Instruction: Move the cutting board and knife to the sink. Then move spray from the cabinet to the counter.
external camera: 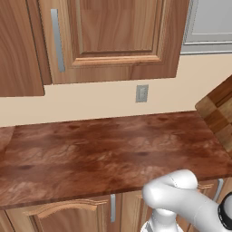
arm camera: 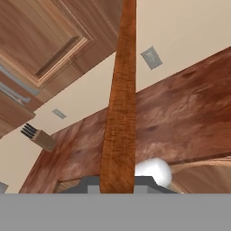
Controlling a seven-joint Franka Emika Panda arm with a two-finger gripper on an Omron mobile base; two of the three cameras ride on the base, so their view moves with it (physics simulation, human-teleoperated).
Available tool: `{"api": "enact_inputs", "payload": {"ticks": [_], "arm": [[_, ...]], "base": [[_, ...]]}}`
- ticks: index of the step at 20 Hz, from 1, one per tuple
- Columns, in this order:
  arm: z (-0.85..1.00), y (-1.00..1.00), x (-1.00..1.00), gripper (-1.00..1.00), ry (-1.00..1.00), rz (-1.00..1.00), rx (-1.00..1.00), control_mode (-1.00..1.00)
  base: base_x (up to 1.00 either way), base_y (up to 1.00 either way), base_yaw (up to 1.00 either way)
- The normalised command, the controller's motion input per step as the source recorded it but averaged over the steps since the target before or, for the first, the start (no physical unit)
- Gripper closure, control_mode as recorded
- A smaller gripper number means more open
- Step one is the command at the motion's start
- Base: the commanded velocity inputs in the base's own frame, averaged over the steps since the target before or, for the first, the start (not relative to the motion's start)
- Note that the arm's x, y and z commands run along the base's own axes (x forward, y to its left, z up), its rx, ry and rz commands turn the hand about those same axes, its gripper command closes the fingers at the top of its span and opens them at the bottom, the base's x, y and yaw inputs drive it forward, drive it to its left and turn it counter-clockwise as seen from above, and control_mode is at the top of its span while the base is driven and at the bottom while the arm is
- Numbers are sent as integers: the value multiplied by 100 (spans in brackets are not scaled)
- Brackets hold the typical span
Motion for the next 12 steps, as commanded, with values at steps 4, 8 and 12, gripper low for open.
{"api": "enact_inputs", "payload": {"ticks": [4, 8, 12], "arm": [[0, 0, 0, 100, 0, 0, 0, 100], [0, 0, 0, 100, 0, 0, 0, 100], [0, 0, 0, 100, 0, 0, 0, 100]], "base": [[0, 0, 0], [-23, 0, 0], [-73, 0, 0]]}}
